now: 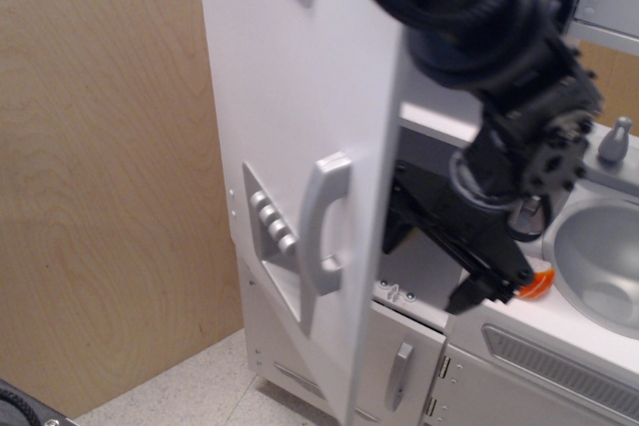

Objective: Open fridge

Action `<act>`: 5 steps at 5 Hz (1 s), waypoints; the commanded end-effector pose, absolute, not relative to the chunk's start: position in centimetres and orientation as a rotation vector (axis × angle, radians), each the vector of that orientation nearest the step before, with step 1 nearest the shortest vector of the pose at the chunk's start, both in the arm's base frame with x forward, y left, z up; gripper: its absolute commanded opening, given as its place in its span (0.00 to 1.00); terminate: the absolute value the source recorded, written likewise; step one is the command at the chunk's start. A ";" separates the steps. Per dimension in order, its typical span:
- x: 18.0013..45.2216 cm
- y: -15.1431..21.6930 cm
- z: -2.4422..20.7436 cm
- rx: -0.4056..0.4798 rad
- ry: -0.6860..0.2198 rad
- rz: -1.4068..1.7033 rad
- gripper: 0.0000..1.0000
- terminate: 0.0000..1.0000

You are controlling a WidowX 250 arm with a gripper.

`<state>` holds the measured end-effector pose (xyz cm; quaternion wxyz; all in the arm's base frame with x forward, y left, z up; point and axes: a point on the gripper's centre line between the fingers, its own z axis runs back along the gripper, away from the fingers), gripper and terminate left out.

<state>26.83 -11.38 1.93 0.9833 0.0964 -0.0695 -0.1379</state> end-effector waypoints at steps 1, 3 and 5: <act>22.9 -7.8 4.5 0.148 -0.167 -0.284 1.00 0.00; 20.4 -2.3 4.8 0.151 -0.193 -0.258 1.00 0.00; 20.5 3.3 4.4 0.124 -0.227 -0.210 1.00 0.00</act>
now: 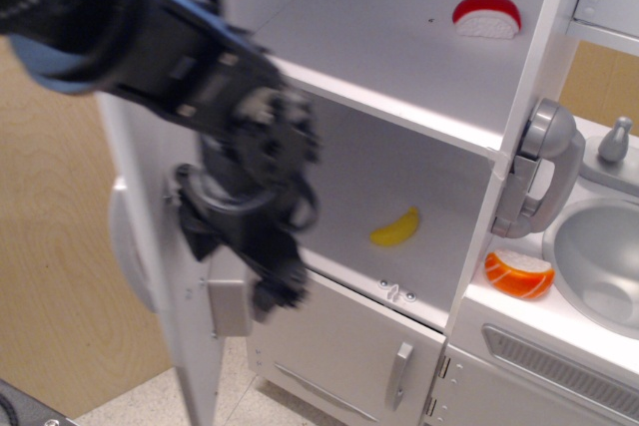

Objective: Open fridge

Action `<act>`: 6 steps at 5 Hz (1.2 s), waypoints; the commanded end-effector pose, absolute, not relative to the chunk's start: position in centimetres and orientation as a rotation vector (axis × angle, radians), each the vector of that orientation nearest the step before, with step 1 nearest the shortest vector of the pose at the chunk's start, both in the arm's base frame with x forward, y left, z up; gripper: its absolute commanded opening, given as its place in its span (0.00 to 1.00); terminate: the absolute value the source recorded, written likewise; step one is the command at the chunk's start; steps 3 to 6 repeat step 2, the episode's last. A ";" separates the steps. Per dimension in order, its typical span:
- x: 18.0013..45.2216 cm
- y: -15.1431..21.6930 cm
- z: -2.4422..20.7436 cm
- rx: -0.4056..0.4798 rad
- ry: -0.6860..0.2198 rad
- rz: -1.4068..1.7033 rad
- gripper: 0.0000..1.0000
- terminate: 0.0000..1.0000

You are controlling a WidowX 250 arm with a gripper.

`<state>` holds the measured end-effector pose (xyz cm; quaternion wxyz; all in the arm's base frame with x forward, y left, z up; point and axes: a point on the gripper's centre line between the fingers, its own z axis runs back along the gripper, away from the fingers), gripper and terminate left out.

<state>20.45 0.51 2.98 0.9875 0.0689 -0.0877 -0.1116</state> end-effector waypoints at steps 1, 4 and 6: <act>21.3 6.5 3.8 0.056 -0.196 -0.186 1.00 0.00; 21.5 9.0 2.9 0.021 -0.183 -0.184 1.00 1.00; 21.5 9.0 2.9 0.021 -0.183 -0.184 1.00 1.00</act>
